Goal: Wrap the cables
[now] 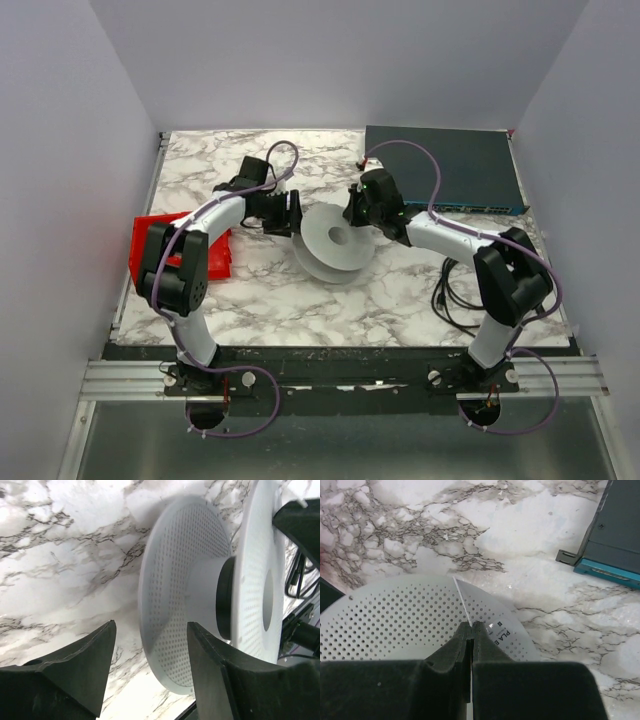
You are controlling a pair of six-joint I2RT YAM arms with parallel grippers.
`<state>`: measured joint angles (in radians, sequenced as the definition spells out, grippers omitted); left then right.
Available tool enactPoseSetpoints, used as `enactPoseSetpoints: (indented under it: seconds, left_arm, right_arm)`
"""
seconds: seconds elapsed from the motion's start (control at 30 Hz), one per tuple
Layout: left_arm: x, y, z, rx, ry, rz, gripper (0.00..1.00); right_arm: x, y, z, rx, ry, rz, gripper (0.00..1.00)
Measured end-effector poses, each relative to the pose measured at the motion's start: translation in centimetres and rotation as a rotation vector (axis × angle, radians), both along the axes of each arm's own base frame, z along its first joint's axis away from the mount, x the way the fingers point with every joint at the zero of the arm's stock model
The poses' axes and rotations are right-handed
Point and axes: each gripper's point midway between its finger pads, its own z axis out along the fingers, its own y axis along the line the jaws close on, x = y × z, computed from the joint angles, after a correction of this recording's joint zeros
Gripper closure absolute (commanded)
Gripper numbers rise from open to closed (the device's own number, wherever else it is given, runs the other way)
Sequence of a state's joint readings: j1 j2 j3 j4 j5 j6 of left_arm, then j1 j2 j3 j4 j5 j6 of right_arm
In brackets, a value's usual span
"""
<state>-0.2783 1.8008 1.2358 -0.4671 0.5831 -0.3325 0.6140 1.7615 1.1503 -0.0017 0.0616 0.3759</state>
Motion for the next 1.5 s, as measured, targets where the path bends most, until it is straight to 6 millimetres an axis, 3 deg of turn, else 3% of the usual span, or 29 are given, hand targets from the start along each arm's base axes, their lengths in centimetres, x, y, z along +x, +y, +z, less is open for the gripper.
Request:
enactPoseSetpoints:
  seconds: [0.3,0.4,0.7,0.97,1.13,1.3,1.43,1.5]
  left_arm:
    - [0.9,1.2,0.6,0.06,-0.034,0.077,0.32]
    - [1.0,1.7,0.3,0.092,-0.028,0.101,0.33]
    - [1.3,2.3,1.3,0.129,-0.038,0.155,0.36]
    - [-1.8,1.7,2.8,0.065,-0.017,0.167,0.46]
    - [-4.4,0.8,0.9,0.053,0.064,0.138,0.47]
    - [-5.7,0.0,0.1,0.012,0.109,0.126,0.47]
    - [-6.2,-0.9,-0.5,-0.043,0.148,0.124,0.57]
    - [-6.2,-1.2,-0.7,-0.06,0.163,0.124,0.69]
  right_arm:
    - [-1.0,0.9,-0.9,0.033,0.048,0.014,0.99]
    - [-1.5,0.8,-1.8,0.031,0.07,0.012,0.99]
    - [-1.7,1.0,-1.7,0.05,0.075,0.011,0.99]
    - [-1.7,0.9,-1.6,0.028,0.078,0.022,0.99]
    - [-1.7,0.6,-1.5,-0.008,0.084,0.034,0.99]
    - [-1.7,0.4,-1.6,-0.031,0.09,0.041,0.99]
    - [-1.7,0.4,-1.6,-0.041,0.089,0.047,0.99]
    - [-1.6,0.4,-1.5,-0.047,0.088,0.05,0.99]
